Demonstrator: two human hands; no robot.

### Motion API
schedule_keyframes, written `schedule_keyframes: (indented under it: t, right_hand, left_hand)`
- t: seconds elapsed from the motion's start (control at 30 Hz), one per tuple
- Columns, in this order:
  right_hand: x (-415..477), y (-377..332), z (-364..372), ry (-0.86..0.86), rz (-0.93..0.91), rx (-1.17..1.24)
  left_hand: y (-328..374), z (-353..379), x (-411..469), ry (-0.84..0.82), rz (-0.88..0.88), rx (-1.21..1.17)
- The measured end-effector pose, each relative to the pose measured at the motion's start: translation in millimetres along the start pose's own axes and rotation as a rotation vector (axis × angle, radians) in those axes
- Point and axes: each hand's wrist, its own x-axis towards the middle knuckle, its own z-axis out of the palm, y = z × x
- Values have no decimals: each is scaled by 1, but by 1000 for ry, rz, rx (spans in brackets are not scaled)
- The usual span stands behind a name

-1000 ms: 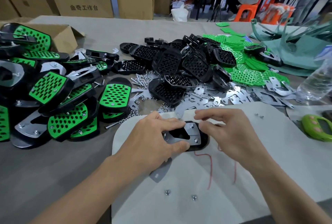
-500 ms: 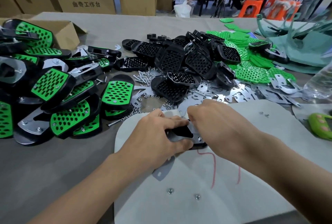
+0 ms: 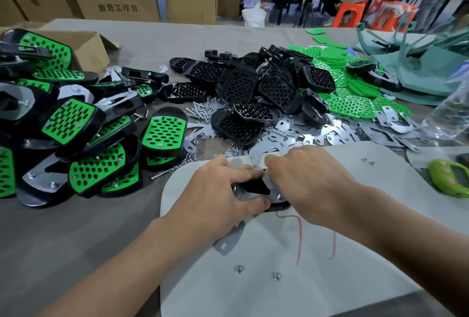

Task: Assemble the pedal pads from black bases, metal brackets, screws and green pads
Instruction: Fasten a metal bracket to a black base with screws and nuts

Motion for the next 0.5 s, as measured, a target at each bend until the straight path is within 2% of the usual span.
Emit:
schedule_keyframes:
  t: [0.1,0.2,0.37,0.5]
  right_hand:
    - [-4,9,4,100,10,103]
    - [-3,8,5,67,-47,179]
    - [1,2,3,35,-147,-4]
    - [5,0,3,9,-58,-84]
  left_hand:
    - [-2,1,0,6,-4,-4]
    - [-4,2,1,16,7,-3]
    - [-3,2,1,10,25,18]
    - [-3,2,1,13,9,18]
